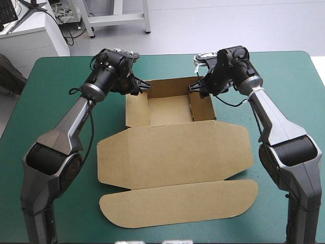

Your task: Fold the box

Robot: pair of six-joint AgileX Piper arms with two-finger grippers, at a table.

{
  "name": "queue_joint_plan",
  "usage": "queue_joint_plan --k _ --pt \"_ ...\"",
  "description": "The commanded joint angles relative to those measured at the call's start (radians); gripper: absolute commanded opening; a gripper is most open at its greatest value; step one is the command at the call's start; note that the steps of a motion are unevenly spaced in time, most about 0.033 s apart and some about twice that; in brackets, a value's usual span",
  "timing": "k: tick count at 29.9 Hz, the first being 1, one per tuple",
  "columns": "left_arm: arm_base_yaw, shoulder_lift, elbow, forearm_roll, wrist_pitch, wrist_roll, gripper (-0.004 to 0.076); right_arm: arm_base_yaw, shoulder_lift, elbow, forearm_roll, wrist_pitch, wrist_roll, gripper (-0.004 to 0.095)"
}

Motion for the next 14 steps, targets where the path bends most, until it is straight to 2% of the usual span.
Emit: queue_joint_plan --k 1,6,8,10,14 --pt "-0.003 -0.124 -0.066 0.036 0.039 -0.004 0.0367 -0.007 -0.126 -0.034 -0.016 0.014 0.0 0.0446" --pt "-0.003 -0.264 -0.078 0.106 0.039 0.033 0.0362 -0.007 -0.195 -0.034 -0.045 0.014 0.013 0.0446" --pt "-0.003 -0.329 -0.078 0.128 0.039 0.06 0.0323 -0.007 -0.219 -0.034 -0.045 0.014 0.02 0.0446" --pt "-0.003 -0.387 -0.078 0.141 0.039 0.08 0.0231 -0.007 -0.24 -0.034 -0.041 0.014 0.027 0.0446" --pt "-0.003 -0.497 -0.076 0.146 0.041 0.14 -0.0011 -0.004 -0.27 -0.034 -0.039 0.014 0.031 0.0446"
